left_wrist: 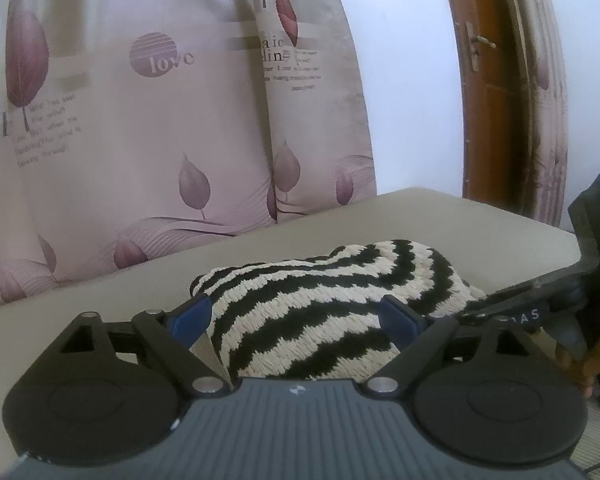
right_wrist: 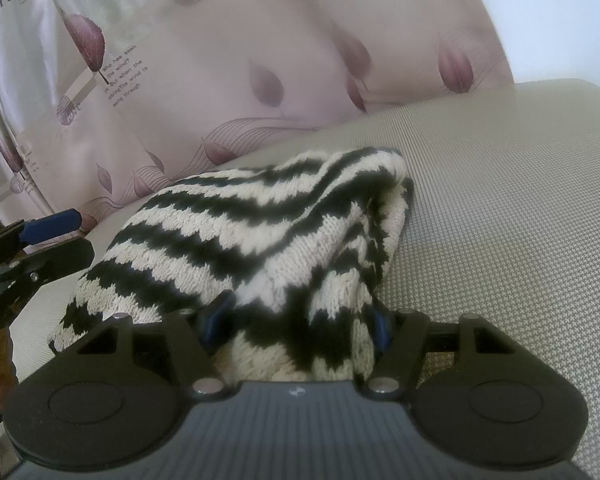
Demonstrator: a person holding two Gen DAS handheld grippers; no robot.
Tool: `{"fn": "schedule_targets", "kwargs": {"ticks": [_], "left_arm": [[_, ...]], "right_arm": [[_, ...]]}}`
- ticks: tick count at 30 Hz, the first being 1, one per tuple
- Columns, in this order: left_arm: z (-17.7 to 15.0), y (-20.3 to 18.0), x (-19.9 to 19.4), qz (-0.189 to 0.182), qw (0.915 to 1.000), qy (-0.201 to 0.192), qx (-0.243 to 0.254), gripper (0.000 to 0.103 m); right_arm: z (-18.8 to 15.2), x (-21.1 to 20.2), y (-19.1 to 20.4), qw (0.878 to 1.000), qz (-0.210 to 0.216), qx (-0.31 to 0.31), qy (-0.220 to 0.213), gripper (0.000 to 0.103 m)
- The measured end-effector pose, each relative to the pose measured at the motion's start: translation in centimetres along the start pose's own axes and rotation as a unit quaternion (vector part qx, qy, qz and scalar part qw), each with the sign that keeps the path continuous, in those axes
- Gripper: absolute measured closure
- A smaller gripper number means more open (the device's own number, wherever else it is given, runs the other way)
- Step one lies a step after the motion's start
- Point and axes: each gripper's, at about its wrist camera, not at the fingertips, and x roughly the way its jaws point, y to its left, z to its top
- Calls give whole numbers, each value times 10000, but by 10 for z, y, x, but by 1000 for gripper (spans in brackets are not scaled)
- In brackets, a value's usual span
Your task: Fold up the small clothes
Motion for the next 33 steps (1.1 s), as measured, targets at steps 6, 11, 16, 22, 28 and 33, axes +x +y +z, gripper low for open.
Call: {"fn": "schedule_targets", "kwargs": {"ticks": [6, 11, 16, 22, 28, 33], "left_arm": [[1, 2, 4, 59, 10000, 13, 40, 12], [1, 4, 7, 98, 9999, 53, 47, 12], [0, 6, 11, 138, 9998, 95, 66, 11], [-2, 7, 16, 178, 9997, 164, 79, 10], [-4, 11, 22, 180, 9996, 219, 54, 6], [-5, 25, 30, -17, 9986, 370, -365, 3]], "right_arm": [[0, -1, 1, 10000, -13, -26, -13, 36], [-1, -1, 1, 10000, -15, -34, -20, 36], [-1, -1, 1, 10000, -16, -33, -23, 36], [-1, -1, 2, 10000, -19, -39, -28, 36], [-2, -1, 3, 10000, -26, -64, -38, 36], [-2, -1, 3, 10000, -24, -70, -41, 36]]}}
